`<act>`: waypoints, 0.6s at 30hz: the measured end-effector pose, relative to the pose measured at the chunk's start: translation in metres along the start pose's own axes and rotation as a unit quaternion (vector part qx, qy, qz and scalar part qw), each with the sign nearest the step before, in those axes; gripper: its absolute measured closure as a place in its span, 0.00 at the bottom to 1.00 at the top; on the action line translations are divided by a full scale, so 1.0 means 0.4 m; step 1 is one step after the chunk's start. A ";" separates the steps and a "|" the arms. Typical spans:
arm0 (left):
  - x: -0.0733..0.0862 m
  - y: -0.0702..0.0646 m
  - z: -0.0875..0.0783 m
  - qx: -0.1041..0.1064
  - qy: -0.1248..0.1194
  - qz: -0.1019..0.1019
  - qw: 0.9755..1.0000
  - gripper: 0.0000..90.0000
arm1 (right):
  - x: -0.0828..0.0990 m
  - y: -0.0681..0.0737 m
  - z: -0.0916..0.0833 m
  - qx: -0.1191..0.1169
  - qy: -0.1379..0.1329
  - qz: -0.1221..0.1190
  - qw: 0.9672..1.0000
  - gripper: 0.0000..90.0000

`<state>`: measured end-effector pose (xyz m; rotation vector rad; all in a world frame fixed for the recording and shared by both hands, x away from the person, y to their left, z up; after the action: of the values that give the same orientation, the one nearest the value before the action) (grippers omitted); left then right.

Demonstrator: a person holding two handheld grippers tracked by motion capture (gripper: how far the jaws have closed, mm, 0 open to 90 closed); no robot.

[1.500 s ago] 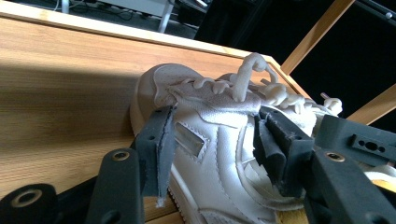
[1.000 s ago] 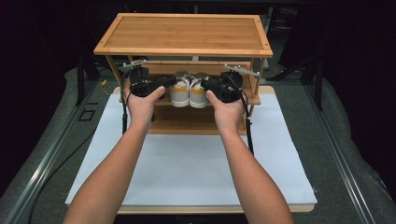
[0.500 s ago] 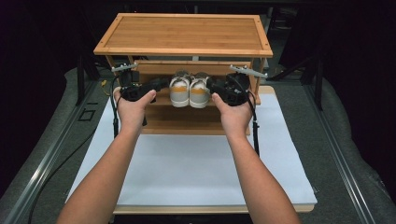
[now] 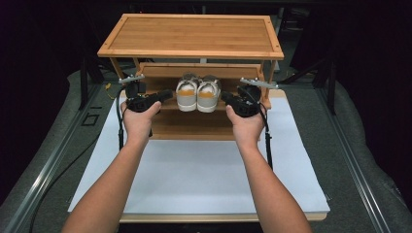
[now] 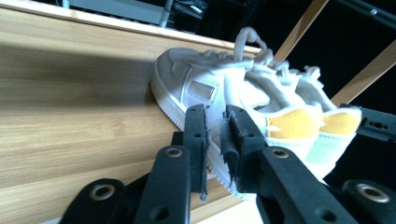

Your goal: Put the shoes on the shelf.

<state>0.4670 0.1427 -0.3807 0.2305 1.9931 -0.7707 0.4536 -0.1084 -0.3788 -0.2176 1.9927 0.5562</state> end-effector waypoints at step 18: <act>0.029 -0.017 0.022 0.007 0.007 0.004 1.000 1.00 | 0.026 0.022 0.022 -0.013 -0.006 0.005 1.000 1.00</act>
<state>0.4641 0.1303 -0.3906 0.2515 1.9995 -0.7797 0.4523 -0.0957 -0.3889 -0.2196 1.9778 0.5879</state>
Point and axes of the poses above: each handheld gripper's, and its own axes: z roughly forward along the jaws, x roughly out of its underside, y roughly to its left, the point moved 5 cm from there along z, roughly forward along the jaws, and after that the axes turned 2 degrees about -z, right-handed, at the moved point
